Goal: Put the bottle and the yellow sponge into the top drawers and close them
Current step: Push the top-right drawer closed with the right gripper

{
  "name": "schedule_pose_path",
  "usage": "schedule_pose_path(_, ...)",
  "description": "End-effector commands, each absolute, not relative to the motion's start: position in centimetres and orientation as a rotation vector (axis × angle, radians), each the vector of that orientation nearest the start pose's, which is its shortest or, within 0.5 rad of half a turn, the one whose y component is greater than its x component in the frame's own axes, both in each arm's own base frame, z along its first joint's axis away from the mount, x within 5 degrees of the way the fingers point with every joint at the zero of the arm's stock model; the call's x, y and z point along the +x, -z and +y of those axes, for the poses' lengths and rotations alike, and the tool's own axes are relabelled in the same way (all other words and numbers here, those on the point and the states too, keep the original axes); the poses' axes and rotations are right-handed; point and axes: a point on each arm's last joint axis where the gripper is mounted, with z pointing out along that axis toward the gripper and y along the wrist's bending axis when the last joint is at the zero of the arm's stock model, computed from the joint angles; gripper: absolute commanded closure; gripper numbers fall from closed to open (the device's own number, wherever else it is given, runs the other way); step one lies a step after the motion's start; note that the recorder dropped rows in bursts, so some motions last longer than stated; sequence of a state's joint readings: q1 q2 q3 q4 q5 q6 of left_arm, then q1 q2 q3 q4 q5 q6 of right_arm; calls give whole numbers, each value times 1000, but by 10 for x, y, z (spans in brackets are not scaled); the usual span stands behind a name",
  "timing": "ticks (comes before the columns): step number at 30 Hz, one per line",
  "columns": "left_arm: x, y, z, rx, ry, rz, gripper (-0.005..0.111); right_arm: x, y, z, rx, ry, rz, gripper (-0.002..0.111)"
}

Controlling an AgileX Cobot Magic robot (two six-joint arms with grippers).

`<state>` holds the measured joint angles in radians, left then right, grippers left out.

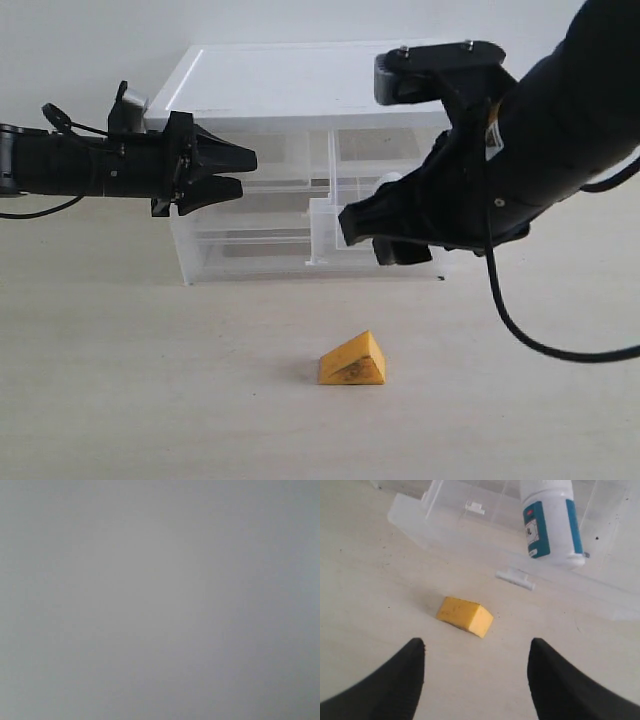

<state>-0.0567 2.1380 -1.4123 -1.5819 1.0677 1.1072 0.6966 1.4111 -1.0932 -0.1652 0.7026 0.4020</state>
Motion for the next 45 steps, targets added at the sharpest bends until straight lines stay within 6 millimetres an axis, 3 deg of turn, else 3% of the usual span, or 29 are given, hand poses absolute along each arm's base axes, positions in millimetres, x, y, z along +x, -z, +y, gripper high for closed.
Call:
schedule_pose_path(1,439,-169,-95,156,1251,2223,49,235,-290,183,-479,-294,2413,54)
schedule_pose_path(22,439,-169,-95,156,1251,2223,49,239,-290,177,-388,-224,2389,54)
schedule_pose_path(31,439,-169,-95,156,1251,2223,49,234,-268,177,-413,-276,2372,54)
schedule_pose_path(38,437,-170,-96,175,1284,2217,49,237,-265,180,-410,-287,2353,54)
schedule_pose_path(45,437,-170,-96,174,1282,2218,49,253,-235,189,-411,-222,2391,54)
